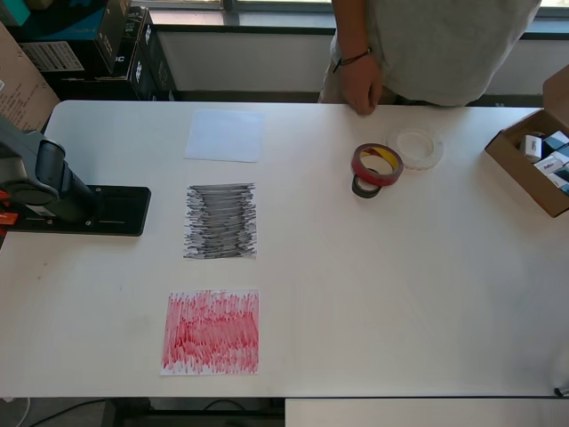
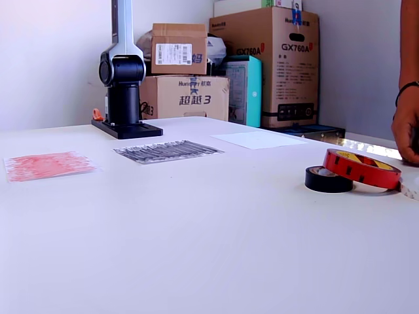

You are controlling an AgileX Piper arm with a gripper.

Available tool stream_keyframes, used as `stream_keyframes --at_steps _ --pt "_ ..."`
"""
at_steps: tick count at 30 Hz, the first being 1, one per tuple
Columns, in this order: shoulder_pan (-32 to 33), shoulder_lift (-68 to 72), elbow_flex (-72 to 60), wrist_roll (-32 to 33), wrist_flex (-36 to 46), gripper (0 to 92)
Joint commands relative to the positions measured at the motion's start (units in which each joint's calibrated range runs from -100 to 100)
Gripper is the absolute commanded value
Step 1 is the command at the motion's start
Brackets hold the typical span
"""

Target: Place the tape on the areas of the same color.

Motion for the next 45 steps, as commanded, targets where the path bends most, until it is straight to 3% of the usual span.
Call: stream_keyframes --at_steps 1,12,25,31,45 --pt "0.55 5.05 0.06 6.51 4.47 0.5" --pt "1.42 13.66 -0.3 15.35 11.94 0.5" --pt "-0.95 25.26 -2.12 26.65 12.28 0.7" --pt "-1.66 30.96 -6.57 28.04 12.28 1.3" --pt "-2.21 40.23 -9.93 32.71 11.35 33.4"
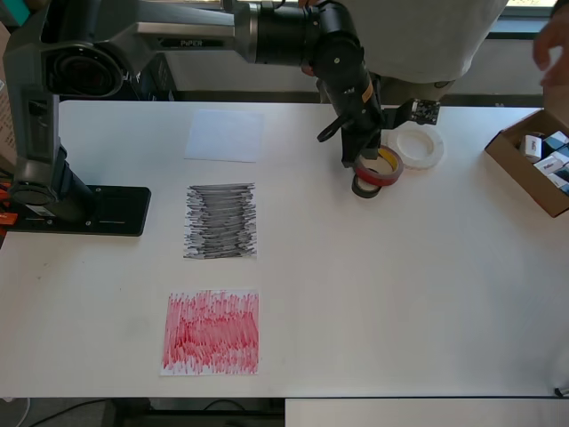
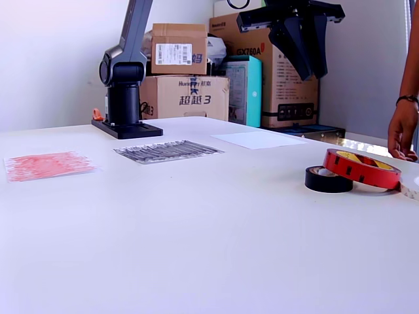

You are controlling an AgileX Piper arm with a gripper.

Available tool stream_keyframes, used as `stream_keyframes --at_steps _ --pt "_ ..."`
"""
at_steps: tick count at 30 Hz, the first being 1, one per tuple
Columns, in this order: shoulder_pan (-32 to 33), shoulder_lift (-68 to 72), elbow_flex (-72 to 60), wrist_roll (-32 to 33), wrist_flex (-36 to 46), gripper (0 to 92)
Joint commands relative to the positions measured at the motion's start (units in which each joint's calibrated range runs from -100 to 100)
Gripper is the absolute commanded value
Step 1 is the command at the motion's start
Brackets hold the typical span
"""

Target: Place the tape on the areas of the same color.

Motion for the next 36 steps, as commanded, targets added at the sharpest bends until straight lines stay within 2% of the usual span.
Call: stream_keyframes --at_steps 1,7,11,29,36 --pt "0.38 1.37 0.17 0.59 -0.32 36.2" --pt "0.61 3.15 0.17 0.68 -0.32 52.1" --pt "0.85 4.65 0.17 0.92 -1.43 58.6" --pt "1.01 8.76 -1.64 18.03 -3.12 59.3" --pt "0.85 12.13 -6.1 18.93 -2.95 59.2"
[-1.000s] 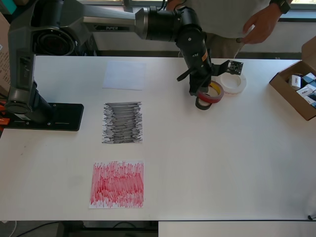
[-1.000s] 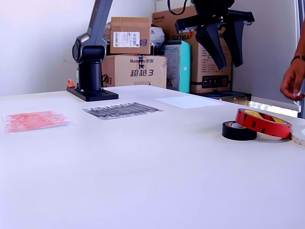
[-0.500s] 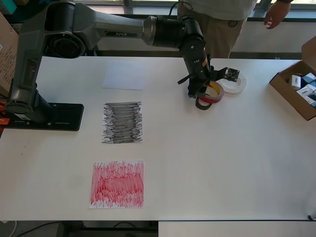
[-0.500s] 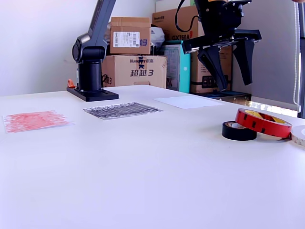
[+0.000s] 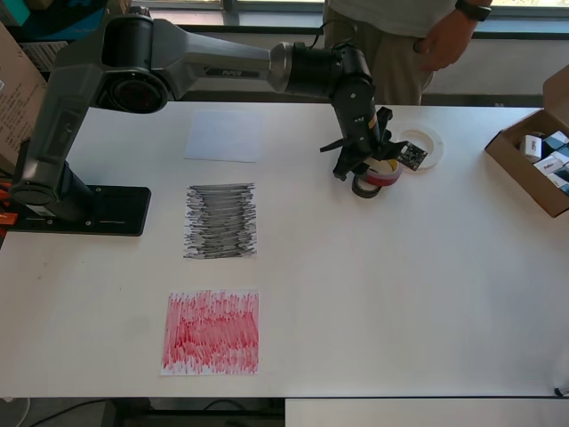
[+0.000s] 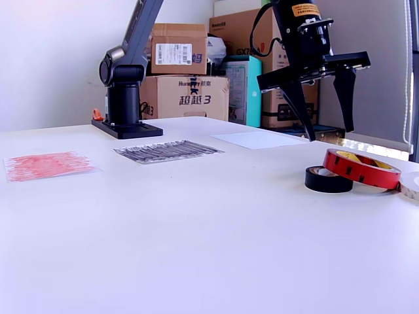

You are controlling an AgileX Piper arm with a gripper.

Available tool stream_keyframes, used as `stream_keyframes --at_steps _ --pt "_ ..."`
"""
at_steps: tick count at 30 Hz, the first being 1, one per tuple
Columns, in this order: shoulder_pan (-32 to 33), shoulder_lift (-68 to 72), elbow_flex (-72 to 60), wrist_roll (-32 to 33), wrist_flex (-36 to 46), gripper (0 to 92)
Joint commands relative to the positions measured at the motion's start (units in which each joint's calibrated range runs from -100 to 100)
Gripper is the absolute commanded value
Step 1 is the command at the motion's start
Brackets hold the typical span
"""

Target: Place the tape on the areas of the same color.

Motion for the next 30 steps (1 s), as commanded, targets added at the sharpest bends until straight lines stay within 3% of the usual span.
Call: stream_keyframes --at_steps 1,30 --pt "-0.09 1.24 -1.76 0.52 -0.34 59.2" --pt "0.07 3.49 -1.85 0.6 -0.43 59.1"
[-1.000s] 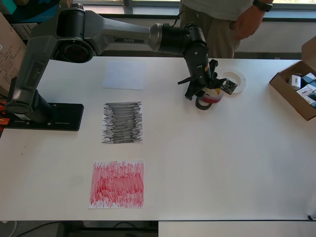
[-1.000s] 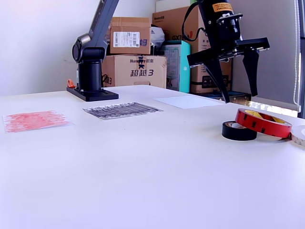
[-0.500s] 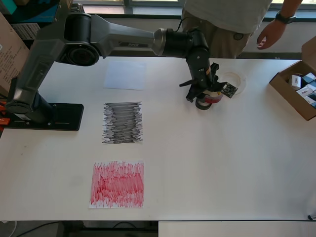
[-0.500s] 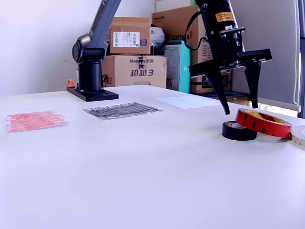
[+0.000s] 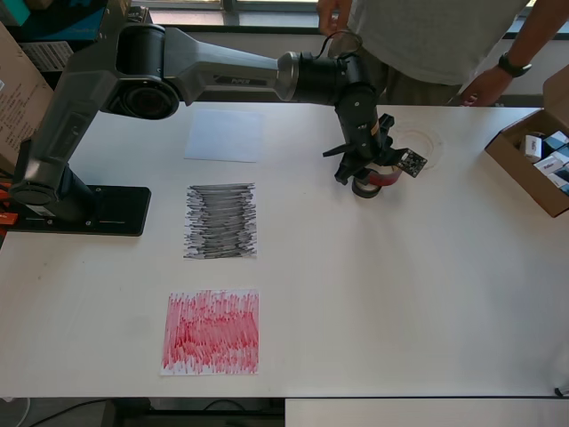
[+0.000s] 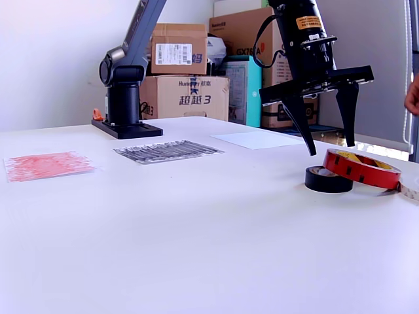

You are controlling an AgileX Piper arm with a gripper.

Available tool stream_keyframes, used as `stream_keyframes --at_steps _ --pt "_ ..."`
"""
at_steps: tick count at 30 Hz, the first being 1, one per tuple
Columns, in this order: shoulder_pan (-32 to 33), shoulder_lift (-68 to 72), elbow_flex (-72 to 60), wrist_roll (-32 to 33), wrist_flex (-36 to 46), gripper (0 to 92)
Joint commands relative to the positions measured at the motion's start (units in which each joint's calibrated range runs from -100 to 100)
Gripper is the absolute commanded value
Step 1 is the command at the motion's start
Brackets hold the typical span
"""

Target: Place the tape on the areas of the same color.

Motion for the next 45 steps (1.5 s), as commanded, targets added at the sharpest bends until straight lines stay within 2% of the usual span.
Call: stream_keyframes --at_steps 1,16,18,19,21,22,23,25,27,36,41,45 --pt "0.07 0.3 -0.41 -0.01 -0.45 59.1" --pt "-0.33 2.45 -1.04 -0.26 -0.45 57.0" --pt "-0.33 2.45 -1.04 -0.5 -0.45 48.4" --pt "-0.33 2.45 -1.04 -0.5 -0.45 40.5" --pt "-0.33 2.45 -1.04 -0.34 -0.45 21.3" --pt "-0.41 2.45 -1.04 -0.18 -0.45 8.2" --pt "-0.41 2.45 -1.04 -0.18 -0.45 0.0" --pt "-0.41 2.45 -0.95 -0.34 -0.45 3.6" --pt "-0.41 2.45 -0.95 -0.42 -0.45 0.0" --pt "0.14 0.86 -1.32 -1.24 0.31 0.0" --pt "0.22 -6.63 -0.5 -5.01 1.59 0.0" --pt "-0.49 -14.11 3.68 -11.64 1.33 0.0"
